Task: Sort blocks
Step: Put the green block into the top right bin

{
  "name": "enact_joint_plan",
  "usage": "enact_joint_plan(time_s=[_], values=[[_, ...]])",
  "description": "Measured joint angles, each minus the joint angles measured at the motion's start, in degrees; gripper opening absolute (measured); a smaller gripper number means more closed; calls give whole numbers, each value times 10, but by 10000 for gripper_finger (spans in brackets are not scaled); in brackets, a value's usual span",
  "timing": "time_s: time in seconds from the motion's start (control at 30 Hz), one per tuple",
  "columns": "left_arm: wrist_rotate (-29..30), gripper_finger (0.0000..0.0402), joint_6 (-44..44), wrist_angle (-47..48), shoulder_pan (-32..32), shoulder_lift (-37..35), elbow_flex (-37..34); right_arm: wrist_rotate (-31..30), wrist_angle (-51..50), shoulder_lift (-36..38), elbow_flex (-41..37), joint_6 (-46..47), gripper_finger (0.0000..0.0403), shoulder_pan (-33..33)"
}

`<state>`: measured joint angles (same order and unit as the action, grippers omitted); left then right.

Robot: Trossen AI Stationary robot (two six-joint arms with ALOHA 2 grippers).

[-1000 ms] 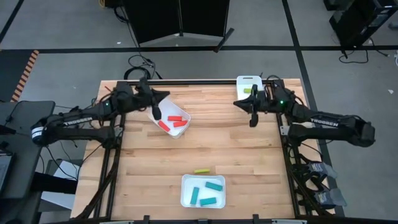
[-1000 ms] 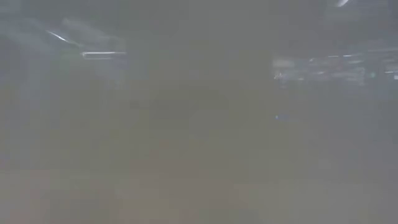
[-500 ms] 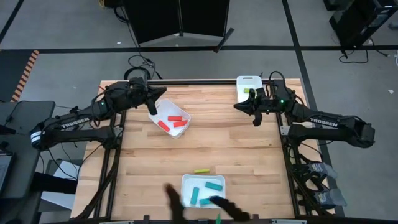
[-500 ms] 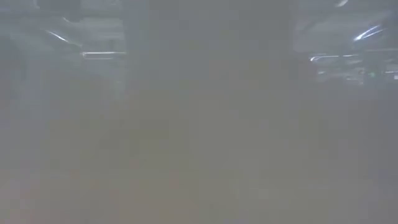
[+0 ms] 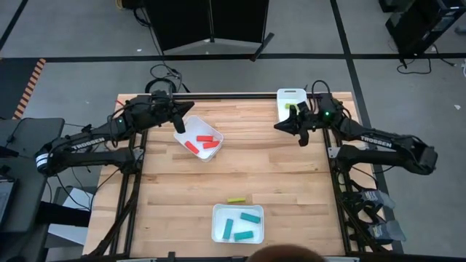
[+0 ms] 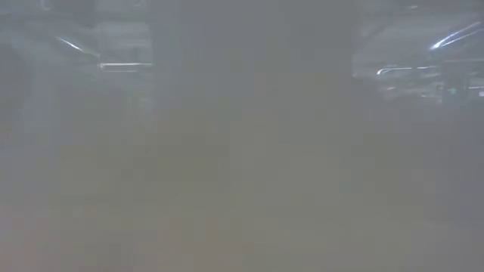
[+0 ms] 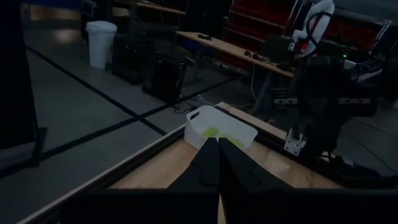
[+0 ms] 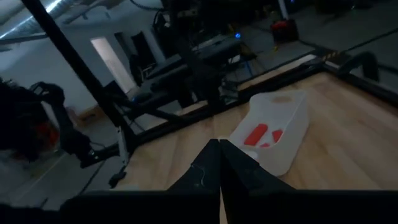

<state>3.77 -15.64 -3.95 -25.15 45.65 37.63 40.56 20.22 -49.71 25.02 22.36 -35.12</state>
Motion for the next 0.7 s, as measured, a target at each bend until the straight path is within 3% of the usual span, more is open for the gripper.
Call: enact_joint_plan(time_s=[0.27, 0.37, 0.47, 0.7], values=[[-26, 0, -16, 28, 0, 6, 1, -4, 4, -9, 0, -66, 7, 21], [-89, 0, -23, 85, 0, 32, 2, -4, 13, -9, 0, -93, 7, 21], [-140, 0, -4, 106, 9, 87, 2, -5, 11, -9, 6, -127, 7, 21], [-157, 0, 105, 113, 79, 256, 66, -6, -19, -9, 41, -149, 7, 28]])
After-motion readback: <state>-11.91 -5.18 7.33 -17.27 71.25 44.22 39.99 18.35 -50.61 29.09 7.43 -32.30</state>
